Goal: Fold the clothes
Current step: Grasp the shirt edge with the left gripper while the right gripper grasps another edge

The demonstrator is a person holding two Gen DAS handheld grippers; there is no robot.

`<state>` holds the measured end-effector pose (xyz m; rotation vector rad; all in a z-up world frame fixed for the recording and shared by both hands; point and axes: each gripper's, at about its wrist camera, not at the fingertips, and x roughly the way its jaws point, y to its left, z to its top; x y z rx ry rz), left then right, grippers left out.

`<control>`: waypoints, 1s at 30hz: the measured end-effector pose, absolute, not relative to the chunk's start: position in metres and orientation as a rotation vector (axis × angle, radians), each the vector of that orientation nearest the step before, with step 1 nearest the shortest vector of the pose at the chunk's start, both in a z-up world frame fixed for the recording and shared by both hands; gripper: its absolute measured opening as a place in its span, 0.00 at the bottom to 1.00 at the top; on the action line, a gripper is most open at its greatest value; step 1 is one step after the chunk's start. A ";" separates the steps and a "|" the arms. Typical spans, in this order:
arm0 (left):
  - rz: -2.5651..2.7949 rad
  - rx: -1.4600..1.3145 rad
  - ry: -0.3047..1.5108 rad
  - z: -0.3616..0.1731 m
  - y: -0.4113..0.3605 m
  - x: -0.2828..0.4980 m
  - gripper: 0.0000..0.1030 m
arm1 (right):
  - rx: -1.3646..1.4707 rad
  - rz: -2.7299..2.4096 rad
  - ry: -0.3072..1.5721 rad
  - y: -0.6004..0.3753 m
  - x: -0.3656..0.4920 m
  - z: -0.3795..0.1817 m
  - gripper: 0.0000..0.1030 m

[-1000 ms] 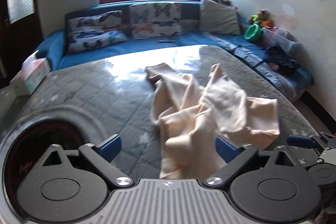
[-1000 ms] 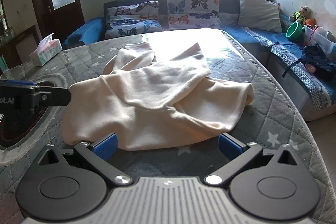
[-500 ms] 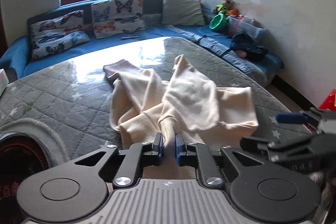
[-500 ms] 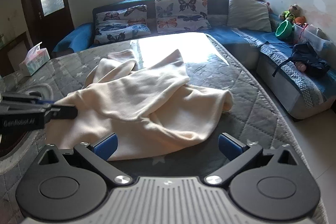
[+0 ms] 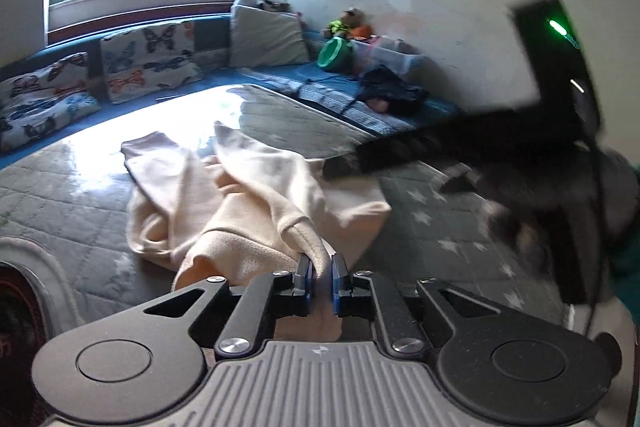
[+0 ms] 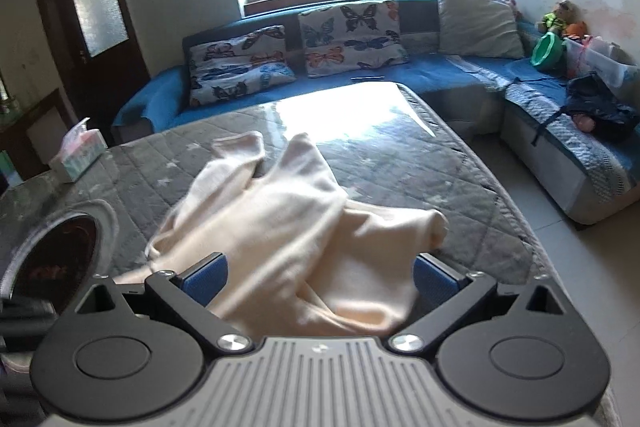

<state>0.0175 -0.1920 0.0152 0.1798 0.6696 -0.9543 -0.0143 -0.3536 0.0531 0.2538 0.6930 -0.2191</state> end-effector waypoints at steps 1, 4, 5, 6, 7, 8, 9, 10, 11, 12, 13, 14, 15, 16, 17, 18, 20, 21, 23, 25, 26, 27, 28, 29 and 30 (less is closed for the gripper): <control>-0.970 0.179 0.676 0.014 -0.192 0.014 0.10 | 0.250 -0.209 0.694 -0.352 -0.011 0.054 0.96; -1.028 0.171 0.708 0.007 -0.195 0.003 0.10 | 0.225 -0.172 0.708 -0.344 0.000 0.054 0.94; -1.045 0.173 0.714 0.004 -0.196 -0.002 0.09 | 0.219 -0.157 0.716 -0.341 0.005 0.054 0.91; -1.059 0.177 0.722 0.002 -0.198 -0.006 0.10 | 0.214 -0.141 0.726 -0.338 0.009 0.052 0.90; -1.069 0.182 0.734 -0.001 -0.199 -0.007 0.10 | 0.209 -0.126 0.736 -0.335 0.013 0.051 0.89; -1.077 0.185 0.745 -0.003 -0.200 -0.008 0.10 | 0.203 -0.111 0.746 -0.332 0.017 0.049 0.88; -1.082 0.180 0.754 -0.003 -0.200 -0.007 0.10 | 0.195 -0.099 0.757 -0.330 0.021 0.047 0.85; -1.087 0.176 0.763 -0.004 -0.199 -0.005 0.10 | 0.186 -0.089 0.770 -0.327 0.025 0.044 0.84; -1.090 0.170 0.771 -0.004 -0.199 -0.004 0.10 | 0.175 -0.080 0.784 -0.324 0.029 0.041 0.82; -1.090 0.163 0.772 -0.004 -0.198 -0.001 0.11 | 0.164 -0.072 0.797 -0.320 0.032 0.039 0.80; -1.090 0.155 0.773 -0.003 -0.196 0.002 0.13 | 0.154 -0.063 0.810 -0.317 0.036 0.037 0.78; -1.089 0.146 0.774 -0.002 -0.194 0.005 0.14 | 0.146 -0.054 0.822 -0.315 0.040 0.034 0.77; -1.091 0.135 0.774 0.000 -0.192 0.008 0.14 | 0.139 -0.047 0.830 -0.313 0.043 0.031 0.73; -1.089 0.126 0.773 0.002 -0.188 0.009 0.16 | 0.132 -0.043 0.838 -0.312 0.045 0.029 0.69; -1.087 0.118 0.771 0.004 -0.185 0.010 0.21 | 0.125 -0.044 0.846 -0.312 0.046 0.026 0.66; -1.086 0.113 0.770 0.005 -0.182 0.012 0.24 | 0.119 -0.044 0.854 -0.312 0.047 0.024 0.63; -1.074 0.104 0.765 0.007 -0.176 0.017 0.40 | 0.105 -0.046 0.871 -0.311 0.050 0.020 0.58; -1.068 0.101 0.759 0.008 -0.172 0.019 0.40 | 0.100 -0.047 0.877 -0.312 0.051 0.019 0.53; -1.056 0.091 0.749 0.012 -0.165 0.028 0.40 | 0.105 -0.049 0.876 -0.315 0.049 0.019 0.48; -1.039 0.074 0.740 0.016 -0.157 0.037 0.40 | 0.115 -0.041 0.870 -0.317 0.047 0.022 0.43; -1.029 0.066 0.735 0.018 -0.153 0.041 0.40 | 0.118 -0.037 0.867 -0.317 0.047 0.023 0.43; -1.012 0.060 0.730 0.019 -0.151 0.046 0.40 | 0.117 -0.033 0.864 -0.317 0.046 0.024 0.42; -0.994 0.054 0.726 0.021 -0.149 0.052 0.38 | 0.113 -0.027 0.861 -0.316 0.046 0.025 0.42; -0.979 0.049 0.722 0.022 -0.143 0.051 0.38 | 0.116 -0.019 0.860 -0.315 0.046 0.026 0.42; -0.966 0.046 0.720 0.023 -0.142 0.054 0.38 | 0.122 -0.013 0.858 -0.315 0.047 0.026 0.42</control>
